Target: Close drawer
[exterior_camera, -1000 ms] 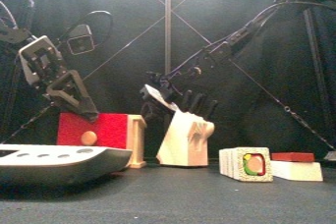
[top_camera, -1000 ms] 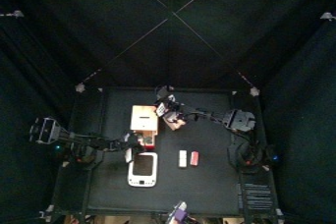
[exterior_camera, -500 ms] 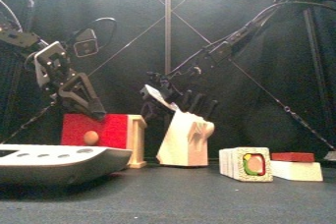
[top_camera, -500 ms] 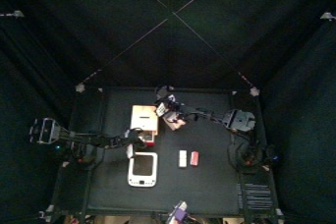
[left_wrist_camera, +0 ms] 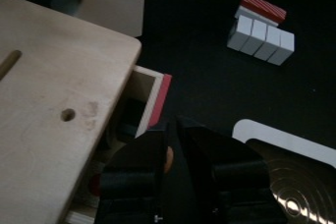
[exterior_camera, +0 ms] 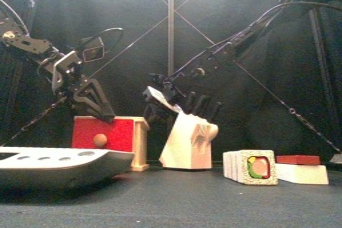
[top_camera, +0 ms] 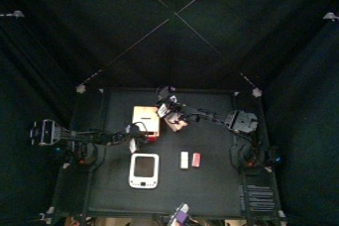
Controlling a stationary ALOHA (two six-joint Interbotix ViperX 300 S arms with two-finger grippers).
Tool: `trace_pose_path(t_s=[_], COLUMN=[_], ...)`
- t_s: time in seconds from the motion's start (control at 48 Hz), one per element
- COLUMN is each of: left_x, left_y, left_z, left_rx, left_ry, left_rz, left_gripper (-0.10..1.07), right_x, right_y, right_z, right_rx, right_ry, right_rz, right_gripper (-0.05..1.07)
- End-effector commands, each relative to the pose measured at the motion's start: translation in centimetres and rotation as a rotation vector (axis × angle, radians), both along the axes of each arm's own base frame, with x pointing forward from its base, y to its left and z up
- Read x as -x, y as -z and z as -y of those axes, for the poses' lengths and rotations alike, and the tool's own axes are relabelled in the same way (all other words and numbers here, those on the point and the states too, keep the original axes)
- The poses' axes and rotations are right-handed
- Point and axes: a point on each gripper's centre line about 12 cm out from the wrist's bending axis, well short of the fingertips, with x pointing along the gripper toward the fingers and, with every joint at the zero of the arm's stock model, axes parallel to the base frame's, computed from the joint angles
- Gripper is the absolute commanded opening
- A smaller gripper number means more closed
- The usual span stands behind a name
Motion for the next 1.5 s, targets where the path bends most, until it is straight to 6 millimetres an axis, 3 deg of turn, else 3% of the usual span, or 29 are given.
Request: trace_pose_path(t_s=[0.0,0.375,0.896,1.167,1.479], left_x=[-0.9,-1.8,-0.4,-0.6,-0.5], left_y=[-1.0,0.2,0.3,-0.3,-3.9], left_z=[-0.8,-2.3,-4.3,-3.7,-1.1], left_rx=[-0.016,-0.017,-0.018,-0.054,-0.122], left_ry=[-0.020,-0.062,-0.138,-0.087,0.033], left_rz=[0.045,0.022,0.016,0.028,0.138], left_gripper=[0.59,0.59,0.59,0.59,0.59], right_x=[-0.1,0.1,0.1,0.1,-0.1], right_y=[-1.8,-1.7,-1.6,-1.8,-3.5], right_z=[0.1,0.1,-0.1,-0.1,-0.2], right_rx=[0.019,0.015,0.014,0.014,0.027], right_ry=[0.001,0.005,0.001,0.003,0.004], right_rz=[0.032,0.020,0.015,0.019,0.054], right_gripper=[0.37,0.37,0.37,0.37,0.37])
